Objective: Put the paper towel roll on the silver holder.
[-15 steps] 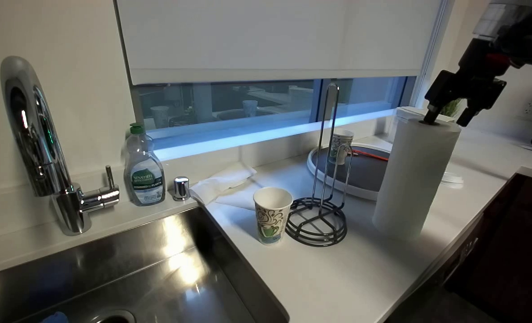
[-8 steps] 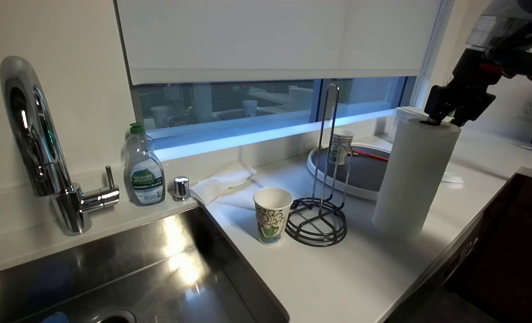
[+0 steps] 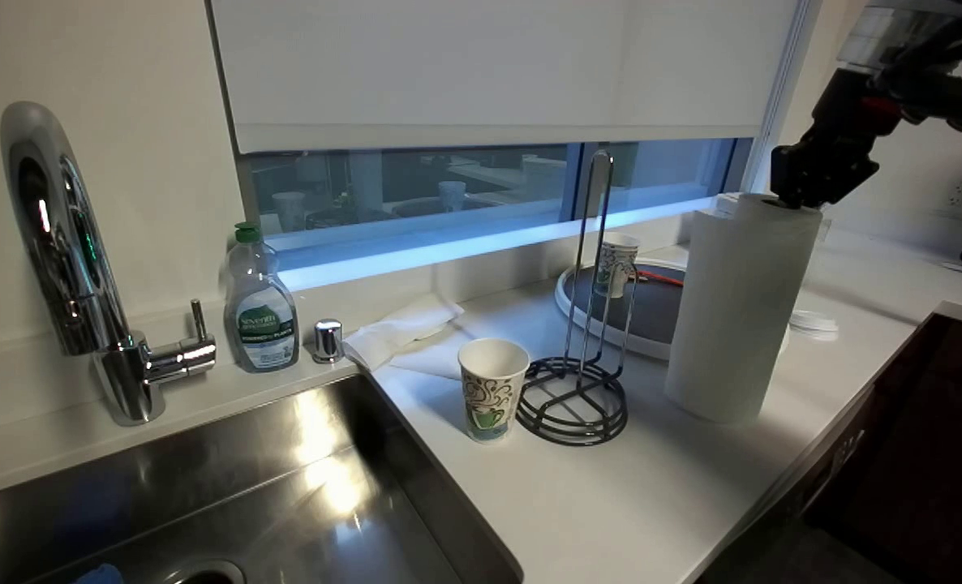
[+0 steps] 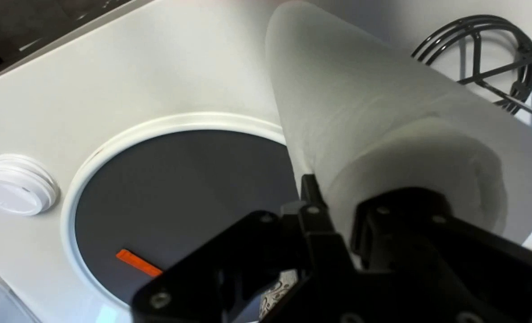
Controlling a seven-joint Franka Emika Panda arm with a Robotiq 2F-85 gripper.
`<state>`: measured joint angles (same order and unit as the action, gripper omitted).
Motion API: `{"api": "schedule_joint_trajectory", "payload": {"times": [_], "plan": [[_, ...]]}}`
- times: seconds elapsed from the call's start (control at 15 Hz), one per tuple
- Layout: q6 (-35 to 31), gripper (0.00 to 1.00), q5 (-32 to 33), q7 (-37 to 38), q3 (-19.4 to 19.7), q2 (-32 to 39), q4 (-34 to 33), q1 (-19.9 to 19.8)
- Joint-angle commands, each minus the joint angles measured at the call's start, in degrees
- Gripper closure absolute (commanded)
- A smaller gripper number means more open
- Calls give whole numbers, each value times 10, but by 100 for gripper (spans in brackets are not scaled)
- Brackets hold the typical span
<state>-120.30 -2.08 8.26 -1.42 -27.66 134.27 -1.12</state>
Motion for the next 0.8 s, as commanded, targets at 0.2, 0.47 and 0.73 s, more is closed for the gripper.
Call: {"api": "schedule_joint_trajectory", "payload": {"times": [0.2,0.47,0.73], "plan": [[40,96,12,10,-26,-8,-76,6],[83,96,21,11,-42,-6,-137,10],[126,96,25,13,-55,-2,-198,14]]}}
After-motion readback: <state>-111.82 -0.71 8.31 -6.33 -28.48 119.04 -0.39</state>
